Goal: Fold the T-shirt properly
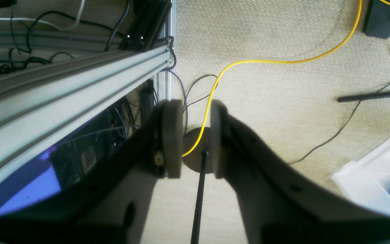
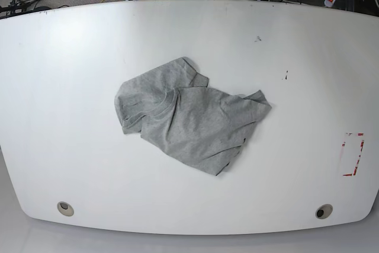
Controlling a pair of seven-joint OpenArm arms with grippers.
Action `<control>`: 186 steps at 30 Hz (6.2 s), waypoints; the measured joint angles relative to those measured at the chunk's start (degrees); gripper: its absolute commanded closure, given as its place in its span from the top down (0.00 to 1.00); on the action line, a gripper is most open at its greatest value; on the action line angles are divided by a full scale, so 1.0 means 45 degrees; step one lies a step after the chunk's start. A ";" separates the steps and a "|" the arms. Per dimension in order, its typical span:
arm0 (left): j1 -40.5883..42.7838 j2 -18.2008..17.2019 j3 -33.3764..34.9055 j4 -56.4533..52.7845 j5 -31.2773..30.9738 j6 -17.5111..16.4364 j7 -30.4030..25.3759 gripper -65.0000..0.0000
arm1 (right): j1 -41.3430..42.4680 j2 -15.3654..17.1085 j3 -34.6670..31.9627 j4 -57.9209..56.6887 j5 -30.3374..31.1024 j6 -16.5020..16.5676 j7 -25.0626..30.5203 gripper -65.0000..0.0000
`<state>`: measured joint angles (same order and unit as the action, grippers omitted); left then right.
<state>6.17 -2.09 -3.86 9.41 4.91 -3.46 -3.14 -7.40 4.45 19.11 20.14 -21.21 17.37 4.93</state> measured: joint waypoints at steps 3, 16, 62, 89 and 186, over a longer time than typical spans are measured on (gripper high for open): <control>-0.0034 0.0005 0.0000 0.0053 0.0000 0.0015 -0.0185 0.69 | 0.0010 0.0000 -0.0024 -0.0024 0.0005 -0.0107 0.0194 0.21; 0.0117 0.0005 0.0010 0.0024 0.0000 0.0015 -0.0058 0.69 | 0.0010 -0.0418 0.0005 -0.0015 0.0005 -0.0010 -0.0039 0.20; 0.7490 0.0029 -0.0024 0.9816 -0.0039 0.0092 -0.1112 0.69 | -0.5707 -0.0821 -0.0010 0.7650 0.1287 0.0209 0.0651 0.20; 1.3469 -0.0039 -0.0039 1.7427 -0.0058 0.0015 -0.1127 0.69 | -1.2672 -0.0733 -0.2035 1.5144 0.5722 0.1239 0.0534 0.20; 1.2672 -0.1384 -0.2157 2.3042 -0.4294 0.0010 -0.0894 0.69 | 0.1559 -0.2268 -0.2735 1.4911 0.8782 0.1826 -1.0686 0.00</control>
<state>63.20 -8.32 -13.56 113.10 -14.41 -3.42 -7.16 -0.38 -5.76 6.81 87.24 18.31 25.58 -43.16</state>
